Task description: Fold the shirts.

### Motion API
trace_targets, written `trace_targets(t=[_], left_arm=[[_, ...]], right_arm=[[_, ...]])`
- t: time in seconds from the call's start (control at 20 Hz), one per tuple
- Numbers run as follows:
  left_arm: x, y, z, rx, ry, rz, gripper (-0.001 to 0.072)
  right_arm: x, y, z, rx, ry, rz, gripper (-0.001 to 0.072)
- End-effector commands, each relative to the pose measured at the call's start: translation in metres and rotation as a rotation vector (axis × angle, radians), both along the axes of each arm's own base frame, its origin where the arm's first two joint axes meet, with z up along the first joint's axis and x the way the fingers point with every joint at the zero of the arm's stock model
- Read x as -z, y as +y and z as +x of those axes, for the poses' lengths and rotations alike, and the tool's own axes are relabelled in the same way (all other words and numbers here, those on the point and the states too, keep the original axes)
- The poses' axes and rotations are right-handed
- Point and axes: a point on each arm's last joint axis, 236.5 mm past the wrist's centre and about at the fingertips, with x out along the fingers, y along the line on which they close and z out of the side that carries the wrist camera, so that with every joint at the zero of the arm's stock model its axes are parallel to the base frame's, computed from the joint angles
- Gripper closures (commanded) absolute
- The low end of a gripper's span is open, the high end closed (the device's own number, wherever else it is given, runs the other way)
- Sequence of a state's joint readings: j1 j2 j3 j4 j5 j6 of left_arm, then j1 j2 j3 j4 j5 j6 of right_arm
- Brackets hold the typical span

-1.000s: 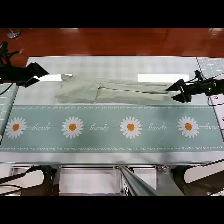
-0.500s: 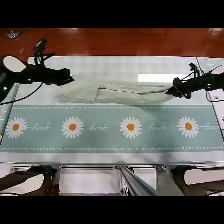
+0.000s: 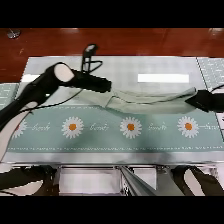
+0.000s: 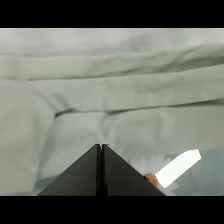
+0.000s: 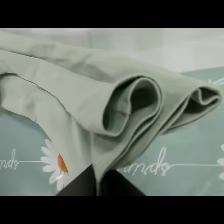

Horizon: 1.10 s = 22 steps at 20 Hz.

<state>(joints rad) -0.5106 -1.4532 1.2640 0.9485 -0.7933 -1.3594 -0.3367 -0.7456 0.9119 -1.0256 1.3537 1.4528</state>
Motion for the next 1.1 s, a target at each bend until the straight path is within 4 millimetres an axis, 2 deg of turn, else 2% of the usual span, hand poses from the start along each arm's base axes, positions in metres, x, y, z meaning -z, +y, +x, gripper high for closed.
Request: trace_targets(t=[0.0, 0.15, 0.3, 0.45, 0.55, 0.65, 0.75, 0.8, 0.9, 1.0, 1.05], left_arm=[[0.026, -0.079, -0.025, 0.117, 0.041, -0.001, 0.0687], [0.063, -0.133, -0.064, 0.205, 0.167, 0.031, 0.0687], [0.096, -0.175, -0.126, 0.335, 0.279, 0.075, 0.0687], [0.103, -0.202, -0.178, 0.442, 0.337, 0.053, 0.0686], [0.1, -0.203, -0.185, 0.46, 0.341, 0.055, 0.0686], [0.088, -0.191, -0.162, 0.428, 0.341, 0.042, 0.0686], [0.06, -0.164, -0.11, 0.348, 0.317, 0.003, 0.0686], [0.042, -0.143, -0.076, 0.284, 0.295, -0.025, 0.0686], [-0.005, -0.08, -0.007, 0.135, 0.231, -0.084, 0.0687], [-0.053, -0.004, 0.043, -0.005, 0.165, -0.127, 0.0686], [-0.079, 0.035, 0.058, -0.069, 0.129, -0.143, 0.0686]], right_arm=[[-0.031, 0.015, -0.043, 0.04, -0.085, -0.007, 0.0693], [-0.038, 0.021, -0.057, 0.043, -0.098, -0.001, 0.0693], [-0.042, 0.025, -0.056, 0.04, -0.112, 0.017, 0.0694], [-0.051, 0.031, -0.048, 0.039, -0.155, 0.051, 0.0693], [-0.052, 0.033, -0.047, 0.031, -0.158, 0.063, 0.0693], [-0.051, 0.036, -0.045, 0.017, -0.151, 0.072, 0.0693], [-0.051, 0.038, -0.042, 0.007, -0.15, 0.083, 0.0693], [-0.051, 0.043, -0.04, -0.008, -0.151, 0.092, 0.0693], [-0.05, 0.059, -0.032, -0.063, -0.153, 0.12, 0.0693], [-0.05, 0.085, -0.014, -0.121, -0.168, 0.161, 0.0694], [-0.049, 0.1, -0.003, -0.153, -0.171, 0.174, 0.0693]])
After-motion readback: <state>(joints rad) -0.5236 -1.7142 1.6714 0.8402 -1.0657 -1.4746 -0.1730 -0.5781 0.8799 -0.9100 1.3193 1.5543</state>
